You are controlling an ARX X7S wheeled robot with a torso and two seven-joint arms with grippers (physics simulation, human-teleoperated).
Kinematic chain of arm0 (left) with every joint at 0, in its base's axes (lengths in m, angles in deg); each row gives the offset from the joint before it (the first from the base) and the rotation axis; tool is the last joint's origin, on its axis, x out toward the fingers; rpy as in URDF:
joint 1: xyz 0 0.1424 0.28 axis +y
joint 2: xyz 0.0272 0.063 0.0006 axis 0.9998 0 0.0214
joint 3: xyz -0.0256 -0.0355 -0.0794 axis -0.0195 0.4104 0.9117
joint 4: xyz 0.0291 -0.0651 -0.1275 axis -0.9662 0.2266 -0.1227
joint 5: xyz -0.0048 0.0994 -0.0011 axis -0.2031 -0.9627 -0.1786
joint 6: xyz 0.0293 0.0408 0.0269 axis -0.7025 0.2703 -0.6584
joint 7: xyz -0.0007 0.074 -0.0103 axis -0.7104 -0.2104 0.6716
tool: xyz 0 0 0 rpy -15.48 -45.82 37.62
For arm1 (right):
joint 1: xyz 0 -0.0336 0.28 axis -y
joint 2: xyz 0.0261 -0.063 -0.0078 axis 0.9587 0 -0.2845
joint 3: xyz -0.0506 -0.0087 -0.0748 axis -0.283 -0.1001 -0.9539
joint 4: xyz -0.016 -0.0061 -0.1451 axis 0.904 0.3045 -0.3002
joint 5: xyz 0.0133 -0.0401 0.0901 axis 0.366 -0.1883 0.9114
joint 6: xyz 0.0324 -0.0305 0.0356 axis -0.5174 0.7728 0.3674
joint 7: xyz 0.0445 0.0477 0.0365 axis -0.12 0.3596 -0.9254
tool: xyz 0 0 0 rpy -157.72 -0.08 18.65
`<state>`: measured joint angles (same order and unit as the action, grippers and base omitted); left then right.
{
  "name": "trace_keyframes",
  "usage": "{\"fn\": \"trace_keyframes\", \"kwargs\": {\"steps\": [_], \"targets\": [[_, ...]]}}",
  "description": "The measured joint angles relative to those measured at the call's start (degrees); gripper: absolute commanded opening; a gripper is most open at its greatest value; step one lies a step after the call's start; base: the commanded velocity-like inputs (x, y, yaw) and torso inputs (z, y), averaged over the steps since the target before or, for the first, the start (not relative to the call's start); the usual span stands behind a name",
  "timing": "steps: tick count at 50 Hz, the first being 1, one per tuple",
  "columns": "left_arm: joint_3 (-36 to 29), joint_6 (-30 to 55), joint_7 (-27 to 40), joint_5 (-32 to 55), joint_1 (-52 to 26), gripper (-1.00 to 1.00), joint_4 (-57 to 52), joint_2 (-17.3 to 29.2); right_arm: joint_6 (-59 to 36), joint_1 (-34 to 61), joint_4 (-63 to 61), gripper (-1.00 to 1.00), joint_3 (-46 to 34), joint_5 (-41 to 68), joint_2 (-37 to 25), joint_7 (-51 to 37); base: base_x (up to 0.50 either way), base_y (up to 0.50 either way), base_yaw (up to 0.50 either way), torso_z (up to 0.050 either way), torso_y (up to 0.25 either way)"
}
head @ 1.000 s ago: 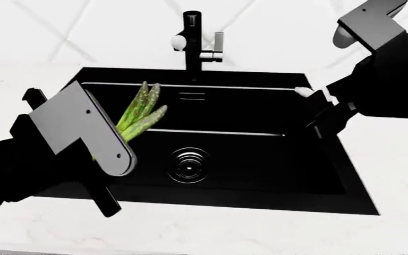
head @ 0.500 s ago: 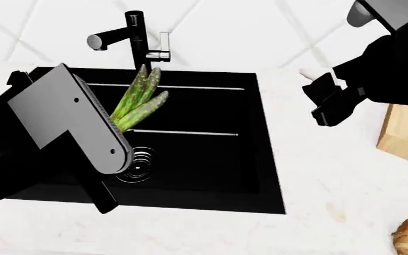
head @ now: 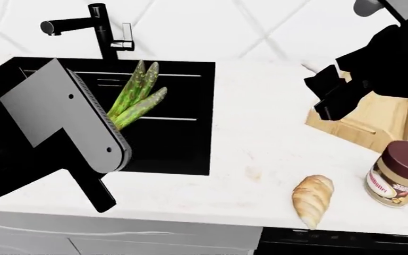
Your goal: Pick up the fruits and vegetables and place them in the sink. Turn on the sink faucet to wash them. Then turn the sink off and put them in the tray.
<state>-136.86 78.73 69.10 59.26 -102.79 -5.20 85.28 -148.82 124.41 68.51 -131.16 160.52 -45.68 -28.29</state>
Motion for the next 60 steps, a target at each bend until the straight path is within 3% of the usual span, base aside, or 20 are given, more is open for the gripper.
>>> {"fn": "trace_keyframes", "kwargs": {"steps": [25,43,60], "targets": [[-0.15,0.57,0.25,-0.01,-0.11,-1.00,0.30,-0.56,0.95,0.65,-0.75,-1.00,0.09,-0.79,-0.67,0.79,0.02,-0.42,0.00,0.000,0.000],[-0.58,2.65,2.25,2.51,-2.57,-1.00,1.55,-3.55,1.95,0.47,-1.15,-1.00,-0.36,-1.98,-0.31,1.70,0.17,-0.48,0.00,0.000,0.000],[-0.70,4.76,4.09,5.60,-5.79,-1.00,2.43,-5.24,2.59,0.65,-0.71,-1.00,-0.83,-3.03,0.77,2.45,0.27,-0.15,0.00,0.000,0.000]]}}
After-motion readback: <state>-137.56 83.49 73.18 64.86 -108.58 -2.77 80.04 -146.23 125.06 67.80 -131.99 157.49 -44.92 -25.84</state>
